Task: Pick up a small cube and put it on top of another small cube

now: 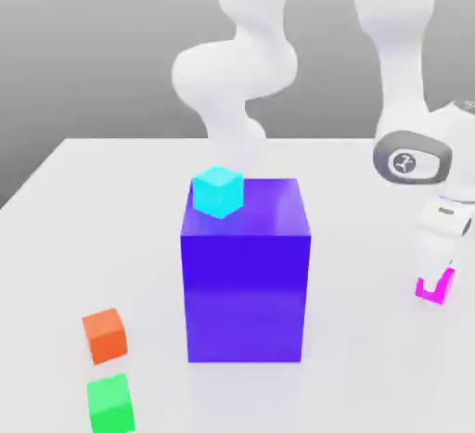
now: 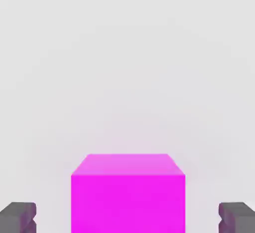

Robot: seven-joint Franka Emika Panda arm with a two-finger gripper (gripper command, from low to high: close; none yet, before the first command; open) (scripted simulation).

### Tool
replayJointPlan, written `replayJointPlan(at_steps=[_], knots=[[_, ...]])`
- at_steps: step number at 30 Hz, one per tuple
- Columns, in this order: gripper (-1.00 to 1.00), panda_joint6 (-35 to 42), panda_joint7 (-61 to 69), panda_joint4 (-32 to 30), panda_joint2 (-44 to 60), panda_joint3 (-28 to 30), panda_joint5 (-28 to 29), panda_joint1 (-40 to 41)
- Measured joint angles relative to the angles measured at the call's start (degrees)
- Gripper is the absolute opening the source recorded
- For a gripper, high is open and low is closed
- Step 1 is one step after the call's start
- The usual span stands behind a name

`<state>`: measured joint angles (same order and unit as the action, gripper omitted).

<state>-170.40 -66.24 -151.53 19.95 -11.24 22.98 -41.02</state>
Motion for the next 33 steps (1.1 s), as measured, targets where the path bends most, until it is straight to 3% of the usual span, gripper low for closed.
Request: replayJointPlan(at_steps=[6, 11, 13, 33], knots=[[-1.00, -0.10, -0.01, -0.02, 0.00, 0.17, 0.02, -0.20], [-1.00, 6.54, 7.76, -2.34, -9.06, -8.01, -10.20, 5.71], [-1.00, 8.93, 11.20, -2.41, -11.72, -8.52, -14.05, 7.93], [-1.00, 21.27, 34.18, 11.24, -10.79, 19.11, -25.47, 42.97]])
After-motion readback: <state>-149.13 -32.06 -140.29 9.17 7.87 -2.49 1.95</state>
